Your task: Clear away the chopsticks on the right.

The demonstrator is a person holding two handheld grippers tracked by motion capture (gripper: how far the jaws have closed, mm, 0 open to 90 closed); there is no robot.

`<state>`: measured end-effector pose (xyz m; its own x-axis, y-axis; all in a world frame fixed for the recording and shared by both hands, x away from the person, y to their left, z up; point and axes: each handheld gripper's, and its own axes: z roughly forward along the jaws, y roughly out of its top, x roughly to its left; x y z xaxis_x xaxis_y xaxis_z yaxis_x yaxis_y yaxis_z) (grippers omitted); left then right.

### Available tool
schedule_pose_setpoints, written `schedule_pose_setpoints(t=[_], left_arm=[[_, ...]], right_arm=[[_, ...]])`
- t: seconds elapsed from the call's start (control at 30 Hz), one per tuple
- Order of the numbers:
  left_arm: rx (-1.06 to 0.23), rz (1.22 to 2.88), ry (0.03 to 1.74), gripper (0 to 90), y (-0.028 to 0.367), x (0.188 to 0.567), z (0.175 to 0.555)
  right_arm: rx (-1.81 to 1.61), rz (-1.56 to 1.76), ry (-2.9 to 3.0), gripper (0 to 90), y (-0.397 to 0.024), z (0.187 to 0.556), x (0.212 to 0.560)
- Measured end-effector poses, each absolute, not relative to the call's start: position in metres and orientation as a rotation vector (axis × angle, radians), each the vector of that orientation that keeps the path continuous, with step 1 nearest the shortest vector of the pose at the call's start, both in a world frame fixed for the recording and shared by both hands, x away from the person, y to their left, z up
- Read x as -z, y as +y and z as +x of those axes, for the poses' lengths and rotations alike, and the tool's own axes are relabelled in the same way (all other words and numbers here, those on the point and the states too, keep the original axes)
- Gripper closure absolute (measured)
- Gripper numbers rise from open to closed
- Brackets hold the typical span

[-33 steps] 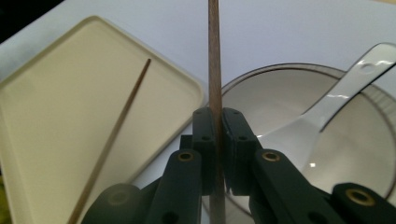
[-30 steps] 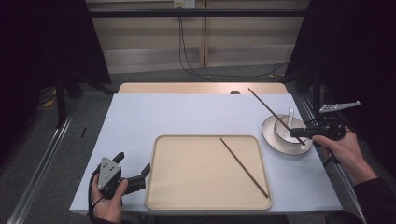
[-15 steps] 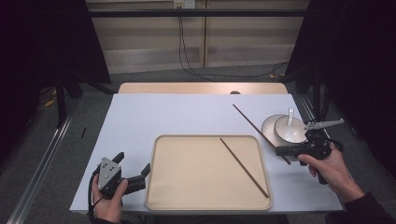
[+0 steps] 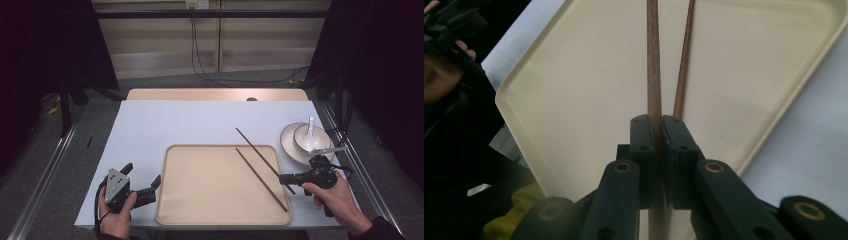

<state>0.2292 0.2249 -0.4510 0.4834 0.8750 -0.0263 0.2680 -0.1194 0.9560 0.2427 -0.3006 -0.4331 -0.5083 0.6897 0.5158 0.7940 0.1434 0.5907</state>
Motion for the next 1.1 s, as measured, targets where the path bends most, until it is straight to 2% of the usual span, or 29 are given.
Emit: schedule_pose_setpoints(t=[0.73, 1.1], left_arm=[[-0.704, 1.651, 1.004, 1.5, 0.225, 0.451, 0.229], [-0.705, 1.653, 1.007, 1.5, 0.225, 0.451, 0.229]], right_arm=[[1.087, -1.517, -2.28, 84.6, -0.272, 0.233, 0.466], [1.039, -1.517, -2.304, 83.8, -0.268, 0.233, 0.471]])
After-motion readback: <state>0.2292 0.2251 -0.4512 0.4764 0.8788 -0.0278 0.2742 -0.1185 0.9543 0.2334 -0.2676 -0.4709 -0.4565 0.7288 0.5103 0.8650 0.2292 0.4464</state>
